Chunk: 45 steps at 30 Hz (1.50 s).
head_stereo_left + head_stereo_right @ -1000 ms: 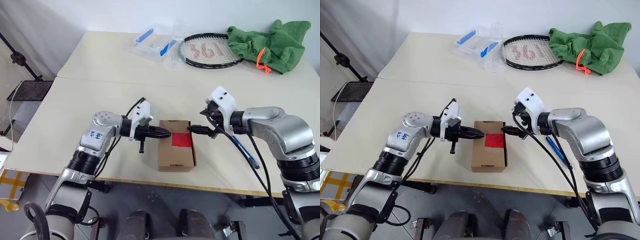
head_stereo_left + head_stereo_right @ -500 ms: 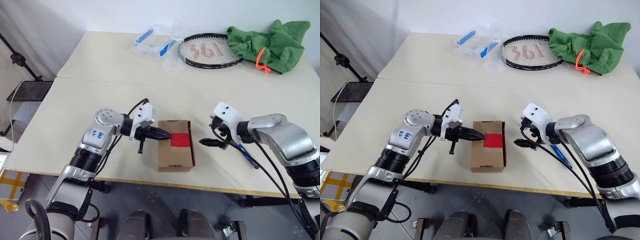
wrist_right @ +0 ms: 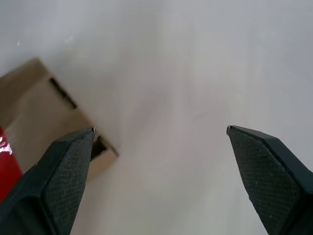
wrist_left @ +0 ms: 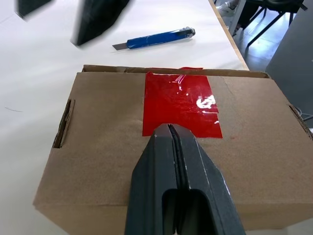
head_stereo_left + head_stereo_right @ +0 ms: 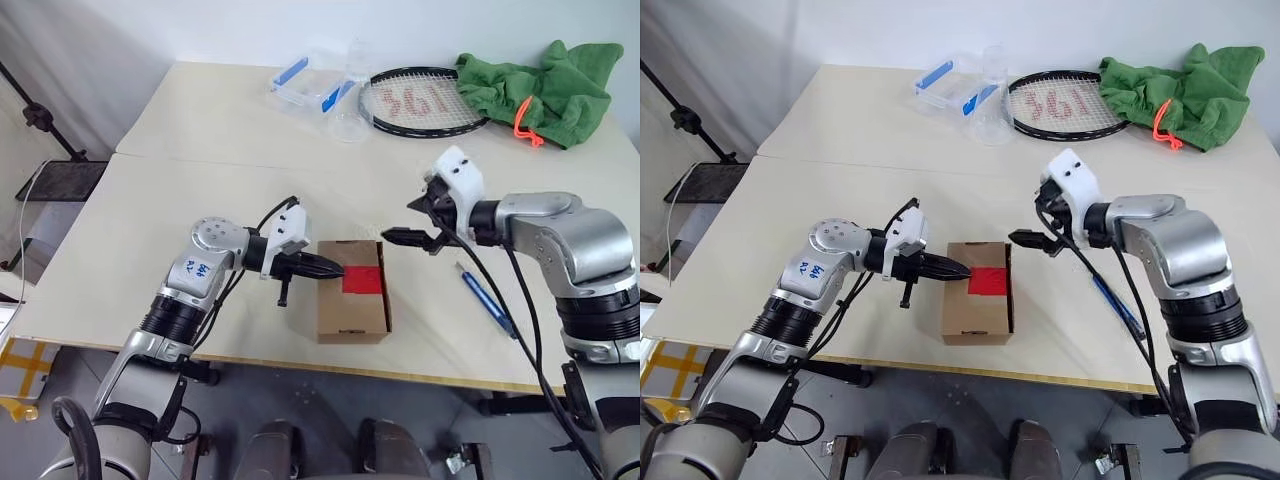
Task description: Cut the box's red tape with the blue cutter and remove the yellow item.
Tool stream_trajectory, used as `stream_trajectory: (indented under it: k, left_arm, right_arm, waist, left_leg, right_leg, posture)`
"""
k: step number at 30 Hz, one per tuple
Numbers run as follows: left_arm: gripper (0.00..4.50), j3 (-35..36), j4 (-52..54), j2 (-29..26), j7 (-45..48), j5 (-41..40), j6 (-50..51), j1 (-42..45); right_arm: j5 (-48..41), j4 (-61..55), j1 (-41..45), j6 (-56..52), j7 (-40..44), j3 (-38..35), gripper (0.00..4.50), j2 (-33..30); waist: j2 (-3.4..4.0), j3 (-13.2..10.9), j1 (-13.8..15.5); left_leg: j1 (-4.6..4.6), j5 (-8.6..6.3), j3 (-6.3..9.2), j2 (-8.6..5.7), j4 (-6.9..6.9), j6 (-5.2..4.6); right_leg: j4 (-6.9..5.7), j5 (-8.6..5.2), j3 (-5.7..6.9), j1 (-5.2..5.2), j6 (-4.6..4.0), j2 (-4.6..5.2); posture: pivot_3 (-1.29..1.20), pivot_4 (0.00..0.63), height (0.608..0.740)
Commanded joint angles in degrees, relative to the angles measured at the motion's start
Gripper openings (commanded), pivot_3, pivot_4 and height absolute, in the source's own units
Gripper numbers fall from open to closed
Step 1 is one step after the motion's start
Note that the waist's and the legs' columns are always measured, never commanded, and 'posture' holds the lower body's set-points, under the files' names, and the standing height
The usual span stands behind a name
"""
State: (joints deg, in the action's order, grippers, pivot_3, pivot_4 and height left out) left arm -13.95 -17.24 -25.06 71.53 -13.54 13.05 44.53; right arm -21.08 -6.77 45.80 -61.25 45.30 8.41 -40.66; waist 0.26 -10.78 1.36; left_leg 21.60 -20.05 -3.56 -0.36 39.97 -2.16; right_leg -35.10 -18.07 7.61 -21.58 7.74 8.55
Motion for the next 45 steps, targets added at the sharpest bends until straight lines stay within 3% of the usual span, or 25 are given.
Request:
stream_trajectory:
  k: [1, 9, 20, 26, 29, 33, 35, 39, 45]
  left_arm:
    - [0.0, -0.34, -1.58, 0.15, -0.98, 1.6, 0.49, 0.18]
    - [0.0, -0.33, -1.77, 0.24, -1.53, 1.65, 1.09, 0.58]
    - [0.0, -0.39, 0.05, -0.15, -2.02, 1.6, 2.69, -0.29]
    - [0.0, -0.26, 2.6, -0.74, -2.45, 1.17, 3.64, -2.03]
    - [0.0, -0.34, 2.86, -1.09, -1.95, 1.16, 3.09, -2.71]
    - [0.0, 0.12, 2.41, -0.95, -2.3, 1.19, 3.28, -1.93]
    - [0.0, 0.24, 2.04, -0.79, -2.45, 1.25, 3.22, -1.52]
    - [0.0, 0.25, 1.77, -0.57, -2.43, 1.18, 3.24, -1.12]
    - [0.0, 0.06, 1.86, -0.37, -2.34, 1.16, 3.13, -1.02]
  right_arm:
    - [-0.28, -3.45, -1.35, -0.29, 1.51, 1.49, 4.48, -1.59]
    - [1.79, -4.83, -3.56, 1.06, 4.23, 5.7, 4.48, -6.11]
    - [16.22, -1.21, -8.35, 13.89, 7.64, 18.66, 4.48, -13.8]
    - [11.71, -4.19, -11.12, 10.96, 7.64, 10.3, 4.48, -12.35]
    - [2.74, -5.87, -12.94, 2.7, 7.07, -3.13, 4.48, -9.46]
    - [-5.0, -1.17, -7.9, -18.59, 5.82, -10.97, 4.48, -5.03]
    - [-7.78, 0.31, -5.82, -23.71, 5.06, -14.22, 4.48, -1.76]
    - [-10.74, 4.85, -3.21, -29.84, 4.05, -15.41, 4.48, 2.69]
    - [-13.23, 16.52, -0.06, -30.94, 4.51, -12.36, 4.48, 5.07]
  waist:
    - [0.0, 0.0, -0.04]
    - [-0.01, 0.01, -0.04]
    - [-0.09, 0.07, 0.04]
    - [-0.23, 0.15, 0.2]
    - [-0.23, 0.14, 0.09]
    - [-0.22, 0.14, -0.21]
    - [-0.22, 0.15, -0.34]
    - [-0.22, 0.14, -0.26]
    - [-0.21, 0.14, -0.11]
  left_leg:
    - [0.0, 0.0, 0.0, 0.01, 0.0, 0.0]
    - [-0.04, 0.0, -0.03, 0.01, 0.03, 0.0]
    - [-0.11, 0.0, -0.05, 0.03, 0.04, 0.0]
    - [-0.12, 0.0, 0.02, 0.01, 0.1, 0.0]
    - [-0.08, 0.0, 0.04, 0.03, 0.07, 0.0]
    - [-0.07, 0.0, 0.02, 0.05, 0.07, 0.0]
    - [-0.1, 0.01, 0.0, 0.08, 0.07, 0.0]
    - [-0.08, 0.01, 0.02, 0.06, 0.04, 0.01]
    - [-0.05, 0.0, 0.01, 0.0, 0.05, -0.01]
  right_leg:
    - [0.0, 0.0, 0.0, 0.0, 0.0, 0.0]
    - [-0.03, 0.0, -0.03, 0.01, 0.01, 0.0]
    - [-0.02, 0.0, -0.04, 0.09, 0.01, -0.01]
    - [0.04, 0.05, -0.02, 0.19, 0.08, 0.02]
    - [0.06, 0.05, 0.0, 0.17, 0.08, 0.01]
    - [0.03, 0.05, -0.03, 0.12, 0.08, -0.01]
    - [0.01, 0.06, -0.05, 0.12, 0.06, -0.02]
    - [0.0, 0.06, -0.04, 0.09, 0.06, -0.01]
    - [0.01, 0.06, -0.05, 0.08, 0.06, 0.02]
  posture:
    - [0.0, 0.15, 0.74]
    - [0.0, 0.15, 0.74]
    - [0.0, 0.15, 0.74]
    - [0.0, 0.15, 0.74]
    - [0.0, 0.15, 0.74]
    - [0.0, 0.15, 0.74]
    - [0.0, 0.15, 0.74]
    - [0.0, 0.15, 0.74]
    - [0.0, 0.15, 0.74]
